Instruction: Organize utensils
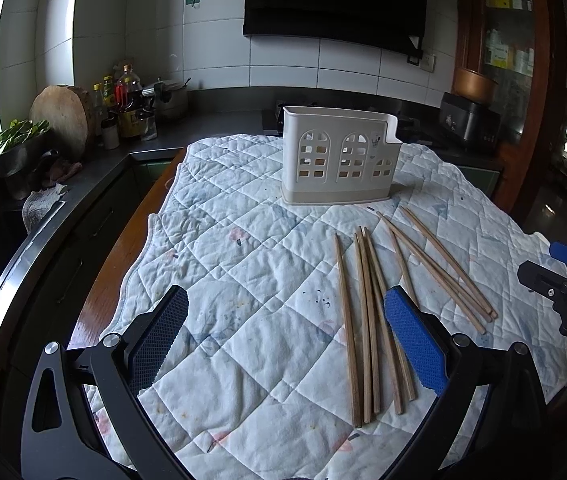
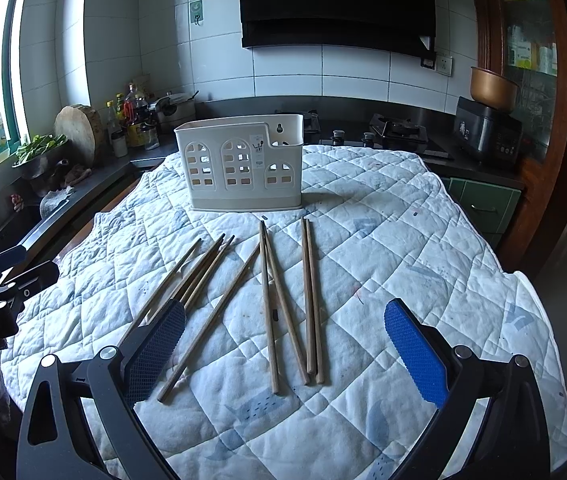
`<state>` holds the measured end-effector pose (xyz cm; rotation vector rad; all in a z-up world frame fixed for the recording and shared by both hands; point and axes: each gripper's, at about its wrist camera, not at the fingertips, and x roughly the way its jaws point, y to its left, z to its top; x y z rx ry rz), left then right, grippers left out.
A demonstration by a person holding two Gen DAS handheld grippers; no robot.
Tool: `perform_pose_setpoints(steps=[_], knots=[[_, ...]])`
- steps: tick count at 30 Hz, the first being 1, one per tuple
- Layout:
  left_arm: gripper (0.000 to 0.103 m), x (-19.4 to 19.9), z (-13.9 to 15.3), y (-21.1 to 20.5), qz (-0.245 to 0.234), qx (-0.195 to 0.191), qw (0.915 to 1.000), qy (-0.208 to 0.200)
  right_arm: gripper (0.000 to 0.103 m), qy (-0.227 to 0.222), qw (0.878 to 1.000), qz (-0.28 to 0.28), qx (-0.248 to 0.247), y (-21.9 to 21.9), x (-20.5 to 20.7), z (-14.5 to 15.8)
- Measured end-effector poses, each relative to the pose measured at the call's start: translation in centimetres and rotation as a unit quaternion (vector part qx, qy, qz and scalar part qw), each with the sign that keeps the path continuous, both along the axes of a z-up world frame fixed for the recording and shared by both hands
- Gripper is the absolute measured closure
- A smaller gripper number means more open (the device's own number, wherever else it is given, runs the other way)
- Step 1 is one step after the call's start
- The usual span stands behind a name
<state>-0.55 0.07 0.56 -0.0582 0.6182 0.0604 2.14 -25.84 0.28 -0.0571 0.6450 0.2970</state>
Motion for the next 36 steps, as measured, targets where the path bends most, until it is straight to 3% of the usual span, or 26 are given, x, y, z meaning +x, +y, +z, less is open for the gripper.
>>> perform_pose_setpoints(steps=[36], knots=[[0.007,-0.1,-0.9,0.3,0.008,-0.012,0.9999,0.009,0.008,-0.002,1.0,0.005,-0.002,-0.9,-0.7,-0.2]])
